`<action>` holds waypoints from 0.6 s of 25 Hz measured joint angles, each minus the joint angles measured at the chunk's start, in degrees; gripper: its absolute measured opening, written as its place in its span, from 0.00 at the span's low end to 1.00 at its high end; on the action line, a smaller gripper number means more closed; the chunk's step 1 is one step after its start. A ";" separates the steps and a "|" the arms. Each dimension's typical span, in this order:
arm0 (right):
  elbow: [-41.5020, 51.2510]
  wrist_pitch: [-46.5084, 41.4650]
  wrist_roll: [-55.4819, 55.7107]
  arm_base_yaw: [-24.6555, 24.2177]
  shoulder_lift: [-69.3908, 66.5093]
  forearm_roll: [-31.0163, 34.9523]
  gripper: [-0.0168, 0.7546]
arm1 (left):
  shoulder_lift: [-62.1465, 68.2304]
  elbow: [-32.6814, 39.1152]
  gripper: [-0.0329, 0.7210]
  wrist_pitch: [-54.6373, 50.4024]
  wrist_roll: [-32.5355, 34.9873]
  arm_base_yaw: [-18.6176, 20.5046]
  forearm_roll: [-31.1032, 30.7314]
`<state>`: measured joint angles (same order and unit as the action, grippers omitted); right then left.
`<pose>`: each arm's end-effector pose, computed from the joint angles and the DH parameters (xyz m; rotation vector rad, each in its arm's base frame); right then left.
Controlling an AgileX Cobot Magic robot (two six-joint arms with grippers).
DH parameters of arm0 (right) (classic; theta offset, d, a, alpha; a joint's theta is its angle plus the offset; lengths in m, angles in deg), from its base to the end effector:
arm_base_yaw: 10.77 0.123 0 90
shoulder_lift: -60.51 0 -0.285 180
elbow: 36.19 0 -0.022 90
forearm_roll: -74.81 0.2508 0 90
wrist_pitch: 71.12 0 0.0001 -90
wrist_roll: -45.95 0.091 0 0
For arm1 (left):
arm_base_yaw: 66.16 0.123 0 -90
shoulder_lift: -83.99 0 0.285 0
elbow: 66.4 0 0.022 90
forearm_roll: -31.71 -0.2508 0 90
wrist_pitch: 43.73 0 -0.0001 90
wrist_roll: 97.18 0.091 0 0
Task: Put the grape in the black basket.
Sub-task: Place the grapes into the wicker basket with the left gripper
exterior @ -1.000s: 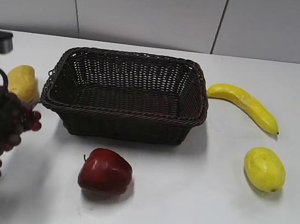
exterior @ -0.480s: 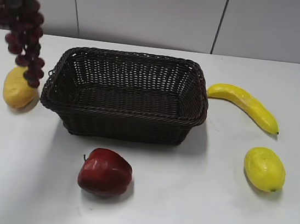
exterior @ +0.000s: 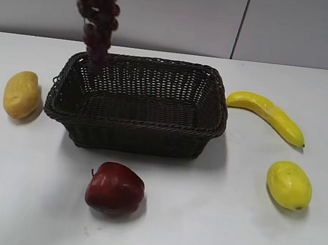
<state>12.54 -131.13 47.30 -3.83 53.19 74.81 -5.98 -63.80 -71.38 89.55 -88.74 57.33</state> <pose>-0.0052 -0.0006 0.2776 -0.0988 2.0244 0.0914 0.2981 -0.1438 0.3767 0.2436 2.0926 -0.6221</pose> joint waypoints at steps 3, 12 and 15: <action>0.00 0.00 0.00 0.00 0.00 0.00 0.79 | 6.04 0.00 0.28 1.45 0.00 -2.12 0.00; 0.00 0.00 0.00 0.00 0.00 0.00 0.79 | 20.81 0.00 0.28 1.11 0.00 -3.83 0.03; 0.00 0.00 0.00 0.00 0.00 0.00 0.79 | 23.17 0.00 0.29 -0.84 0.00 -3.83 -0.01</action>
<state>12.54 -131.13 47.30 -3.83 53.19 74.81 17.19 -63.80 -72.23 89.55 -92.57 57.31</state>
